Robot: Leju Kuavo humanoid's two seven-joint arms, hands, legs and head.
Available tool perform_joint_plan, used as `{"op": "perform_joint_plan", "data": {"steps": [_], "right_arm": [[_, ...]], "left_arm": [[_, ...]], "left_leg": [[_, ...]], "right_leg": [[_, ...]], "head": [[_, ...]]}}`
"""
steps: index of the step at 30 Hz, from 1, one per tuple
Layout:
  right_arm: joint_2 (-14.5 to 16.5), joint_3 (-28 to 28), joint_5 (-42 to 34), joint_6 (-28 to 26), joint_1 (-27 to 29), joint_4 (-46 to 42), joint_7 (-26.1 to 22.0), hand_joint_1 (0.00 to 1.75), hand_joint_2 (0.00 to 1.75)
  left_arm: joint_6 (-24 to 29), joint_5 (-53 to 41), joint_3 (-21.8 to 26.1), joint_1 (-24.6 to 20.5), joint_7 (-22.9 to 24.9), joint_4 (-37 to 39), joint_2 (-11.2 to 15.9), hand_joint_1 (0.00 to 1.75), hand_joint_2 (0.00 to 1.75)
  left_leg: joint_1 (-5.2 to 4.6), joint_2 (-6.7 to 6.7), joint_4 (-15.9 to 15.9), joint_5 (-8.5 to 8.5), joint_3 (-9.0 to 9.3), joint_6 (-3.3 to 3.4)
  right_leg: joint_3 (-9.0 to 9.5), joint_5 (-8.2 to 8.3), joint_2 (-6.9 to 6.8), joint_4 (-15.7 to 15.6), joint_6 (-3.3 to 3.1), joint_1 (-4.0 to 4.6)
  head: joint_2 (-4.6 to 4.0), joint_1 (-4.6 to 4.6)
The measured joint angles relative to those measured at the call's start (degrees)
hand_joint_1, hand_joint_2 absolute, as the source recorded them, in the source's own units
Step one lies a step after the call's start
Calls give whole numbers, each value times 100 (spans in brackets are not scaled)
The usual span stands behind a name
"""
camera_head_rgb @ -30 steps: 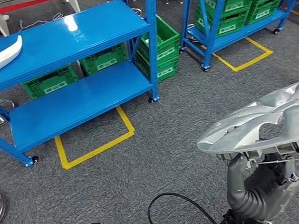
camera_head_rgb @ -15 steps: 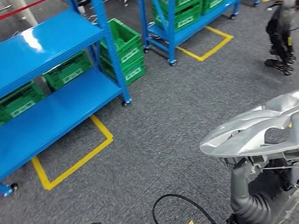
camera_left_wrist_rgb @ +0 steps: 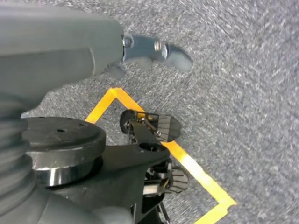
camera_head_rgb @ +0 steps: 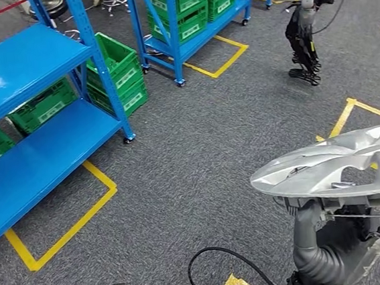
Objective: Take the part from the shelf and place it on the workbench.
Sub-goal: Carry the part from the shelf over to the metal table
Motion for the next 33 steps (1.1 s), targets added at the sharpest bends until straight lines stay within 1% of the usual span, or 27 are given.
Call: {"op": "perform_joint_plan", "data": {"steps": [1,2,3,4,5,7,8,9,11,12,14,15,16,17,18,19,20,21,22,24,25,26,27,29,31,32,33], "right_arm": [[-1,2,-1,0,-7,5,1,175,175],[-1,2,-3,0,-11,9,2,175,175],[-1,2,-7,0,-12,11,4,175,175],[-1,2,-12,0,-12,14,6,175,175],[-1,2,-18,2,-13,15,8,175,175],[-1,9,-35,10,-27,20,16,175,175],[-1,15,-49,16,-37,23,22,175,175],[-1,21,-64,21,-47,29,28,175,175],[-1,27,-86,24,-53,39,36,175,175],[-1,27,-90,25,-53,42,37,175,175],[-1,33,-89,26,-59,46,38,175,175],[-1,36,-88,27,-63,50,39,175,175],[-1,39,-89,28,-66,57,40,175,175],[-1,39,-90,28,-67,66,41,175,175],[-1,39,-90,29,-67,75,41,175,175],[-1,39,-90,30,-67,84,42,175,175],[-1,39,-89,31,-68,89,42,175,175],[-1,39,-87,32,-68,92,42,175,175],[-1,39,-86,32,-71,94,42,175,175],[-1,40,-81,34,-80,97,43,175,175],[-1,40,-82,34,-84,98,44,175,175],[-1,40,-82,34,-85,99,46,175,175],[-1,38,-84,34,-84,100,48,175,175],[-1,36,-82,33,-94,101,49,175,175],[-1,35,-81,33,-107,108,49,175,175],[-1,35,-83,33,-110,113,50,175,175],[-2,35,-83,33,-110,119,51,175,175]], "left_arm": [[1,0,3,12,0,0,1,0,175],[1,1,7,20,0,0,2,0,175],[1,1,9,21,0,0,3,0,175],[1,1,13,18,0,0,3,0,175],[1,3,16,14,0,0,3,0,175],[2,16,33,12,-2,0,5,0,175],[3,28,43,10,-5,0,7,0,175],[5,41,52,9,-8,0,9,0,175],[11,59,61,2,-13,0,9,0,175],[13,63,63,-3,-15,0,8,0,175],[14,63,70,-11,-19,0,3,0,175],[14,64,76,-11,-19,0,4,0,175],[15,65,84,-6,-20,0,5,0,175],[15,67,91,1,-20,0,9,0,175],[16,68,98,8,-20,0,11,0,175],[16,69,102,11,-19,0,13,0,175],[16,70,105,11,-19,0,13,0,175],[15,70,107,8,-18,0,12,0,175],[12,70,109,4,-17,0,9,0,175],[5,70,116,-2,-17,0,5,0,175],[2,71,119,-5,-17,0,2,0,175],[0,72,122,-8,-17,0,-2,0,175],[-2,73,124,-14,-17,0,-5,0,175],[-5,74,127,-19,-17,0,-15,0,175],[-5,75,129,-6,-17,0,-16,0,175],[-5,75,131,3,-17,0,-15,0,175],[-5,75,132,9,-17,0,-14,0,175]], "left_leg": [[-12,90,1,-4,0,13],[-20,181,2,-8,2,16],[-23,268,4,-13,5,14],[-24,350,4,-22,15,7],[-25,423,5,-36,32,-5],[-49,544,15,-77,73,-54],[-70,594,22,-96,89,-80],[-90,644,23,-108,101,-103],[-101,753,11,-125,114,-152],[-91,726,27,-160,112,-184],[-70,481,335,-394,-18,-236],[-62,318,662,-576,-166,-245],[-61,218,1062,-763,-361,-247],[-61,172,1413,-882,-545,-245],[-61,155,1611,-895,-662,-240],[-59,143,1598,-791,-683,-232],[-54,115,1370,-591,-597,-224],[-39,22,1003,-354,-438,-220],[-16,-132,619,-181,-270,-219],[12,-372,154,-51,-72,-209],[8,-398,96,-66,-53,-189],[3,-338,82,-56,-54,-156],[2,-273,67,-39,-51,-118],[3,-120,38,-13,-42,-40],[-23,40,34,-16,-38,2],[-35,129,35,-21,-37,10],[-43,212,36,-25,-35,15]], "right_leg": [[-186,-194,-84,419,11,-1],[-323,-312,-114,739,17,-3],[-362,-324,-126,865,18,-2],[-273,-226,-143,741,14,-2],[-73,-58,-194,409,7,-1],[380,203,-465,-378,-35,24],[511,256,-561,-615,-72,40],[558,256,-611,-716,-113,58],[531,266,-471,-727,-201,68],[520,275,-399,-735,-233,61],[509,302,-258,-756,-294,36],[502,307,-192,-758,-311,30],[493,312,-119,-758,-325,28],[487,315,-35,-758,-333,29],[483,320,54,-757,-334,29],[481,326,145,-756,-331,26],[483,333,236,-754,-322,20],[483,341,319,-753,-305,12],[473,349,400,-740,-280,13],[430,377,534,-735,-212,7],[408,399,595,-747,-170,0],[381,424,655,-772,-130,-15],[359,431,634,-772,-99,-20],[211,270,346,-508,-58,4],[-109,-105,-13,209,-32,23],[-274,-260,-86,577,-23,22],[-371,-333,-115,812,-21,21]], "head": [[0,6],[0,5],[0,5],[0,4],[0,5],[0,5],[0,2],[0,-2],[0,-7],[0,-9],[0,-27],[0,-41],[0,-51],[0,-58],[0,-60],[0,-60],[0,-60],[0,-62],[0,-64],[0,-68],[0,-69],[0,-70],[0,-68],[0,-34],[0,-3],[0,-4],[0,-5]]}}
